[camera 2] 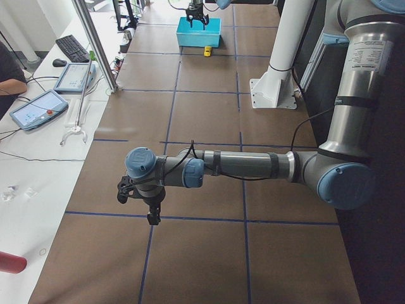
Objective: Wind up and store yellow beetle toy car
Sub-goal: 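Move the right gripper over the car beside the blue bin, then lower the right gripper and grasp the yellow car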
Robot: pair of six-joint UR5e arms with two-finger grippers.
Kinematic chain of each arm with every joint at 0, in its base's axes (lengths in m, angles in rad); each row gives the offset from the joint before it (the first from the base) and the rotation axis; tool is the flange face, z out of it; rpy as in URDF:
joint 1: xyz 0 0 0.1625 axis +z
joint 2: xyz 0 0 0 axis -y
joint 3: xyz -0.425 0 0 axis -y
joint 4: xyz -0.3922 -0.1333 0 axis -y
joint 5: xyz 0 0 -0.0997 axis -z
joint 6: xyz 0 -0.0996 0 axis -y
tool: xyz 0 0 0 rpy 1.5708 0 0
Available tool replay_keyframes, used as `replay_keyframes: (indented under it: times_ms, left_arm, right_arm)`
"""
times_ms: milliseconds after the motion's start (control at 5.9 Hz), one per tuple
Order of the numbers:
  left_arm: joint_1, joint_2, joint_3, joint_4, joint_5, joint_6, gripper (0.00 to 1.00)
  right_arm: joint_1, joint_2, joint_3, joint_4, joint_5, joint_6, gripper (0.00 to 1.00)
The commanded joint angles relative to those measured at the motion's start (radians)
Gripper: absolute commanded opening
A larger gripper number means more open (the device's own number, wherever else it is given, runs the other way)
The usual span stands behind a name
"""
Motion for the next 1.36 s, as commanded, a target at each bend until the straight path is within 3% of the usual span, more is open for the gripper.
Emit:
replay_keyframes:
  times_ms: [0,339,678,1186]
  left_arm:
    - [0.001,0.004,-0.011,0.001,0.003,0.0,1.0]
    - [0.001,0.006,-0.028,0.0,-0.003,0.0,1.0]
    - [0.001,0.006,-0.02,0.001,-0.003,-0.001,1.0]
    - [0.001,0.007,-0.015,0.001,-0.003,-0.003,1.0]
  right_arm:
    - [-0.068,-0.054,-0.002,0.145,-0.059,0.014,1.0]
    - [-0.13,-0.124,-0.022,0.261,-0.108,0.027,1.0]
    - [-0.167,-0.147,-0.108,0.411,-0.107,0.051,1.0]
    - [-0.201,-0.144,-0.129,0.441,-0.106,0.066,1.0]
